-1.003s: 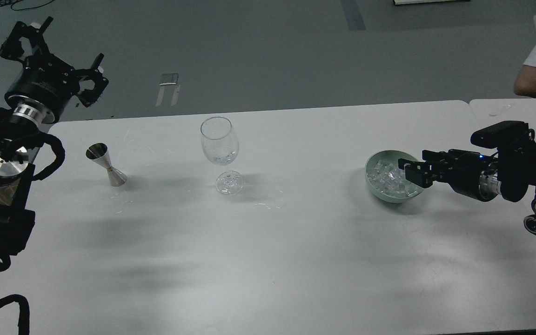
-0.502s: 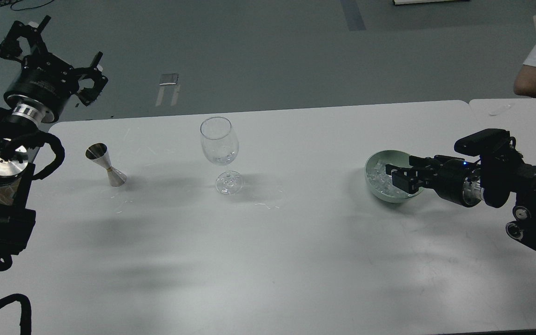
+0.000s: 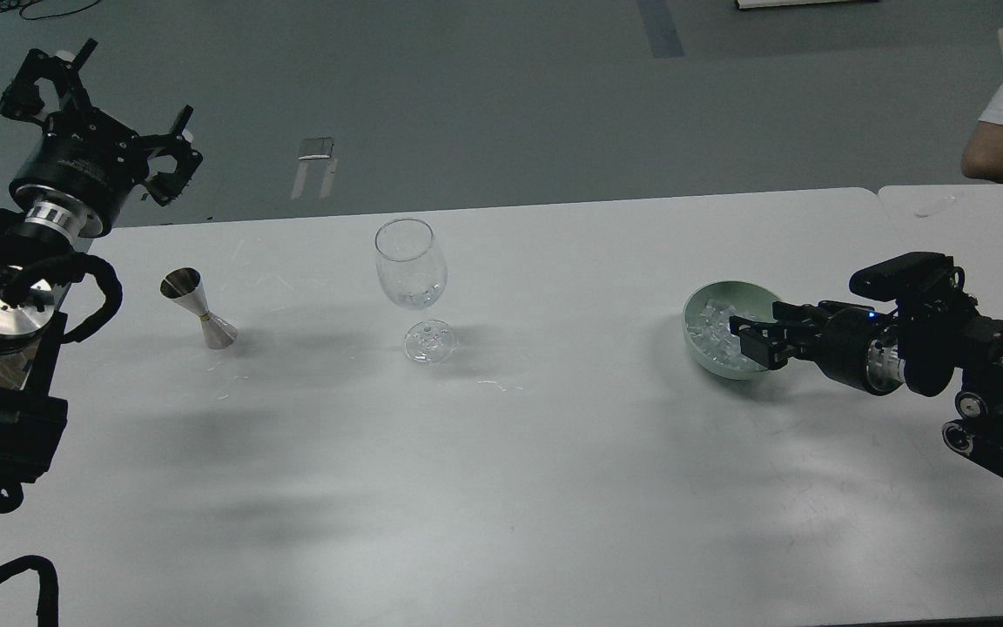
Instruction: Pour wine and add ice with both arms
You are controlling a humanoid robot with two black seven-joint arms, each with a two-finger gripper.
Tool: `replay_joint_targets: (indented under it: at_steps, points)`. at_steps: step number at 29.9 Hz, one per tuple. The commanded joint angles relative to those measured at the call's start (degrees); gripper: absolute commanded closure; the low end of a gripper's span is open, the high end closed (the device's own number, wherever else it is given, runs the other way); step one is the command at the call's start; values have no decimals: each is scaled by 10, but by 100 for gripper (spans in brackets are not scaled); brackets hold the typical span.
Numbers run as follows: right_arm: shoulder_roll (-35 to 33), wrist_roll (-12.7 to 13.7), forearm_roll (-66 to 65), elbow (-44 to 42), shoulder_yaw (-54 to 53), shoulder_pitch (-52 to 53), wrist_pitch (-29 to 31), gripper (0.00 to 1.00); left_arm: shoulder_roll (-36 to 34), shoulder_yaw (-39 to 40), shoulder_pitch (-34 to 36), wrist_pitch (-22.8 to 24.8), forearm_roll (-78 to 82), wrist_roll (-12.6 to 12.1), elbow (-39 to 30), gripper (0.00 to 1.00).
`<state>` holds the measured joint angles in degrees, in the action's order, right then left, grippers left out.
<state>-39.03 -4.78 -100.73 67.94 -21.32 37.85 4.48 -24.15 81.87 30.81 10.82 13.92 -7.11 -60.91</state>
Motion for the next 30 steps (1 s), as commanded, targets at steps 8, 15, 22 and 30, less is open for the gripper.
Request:
replay_joint_targets:
  at_steps: [8,15,22,30]
  points:
    - [26,0,0,-17,-2,7,0,39,-1,1,-1,1,0,10,0,2]
    - [26,-1,4,-16,-2,9,1,50,-4,1,-4,0,0,10,-1,2]
    - [22,-1,4,-16,-1,7,3,50,-4,1,-8,2,-1,10,0,2]
    - [21,-1,4,-15,0,6,5,60,-1,2,-9,2,-1,18,-1,2]
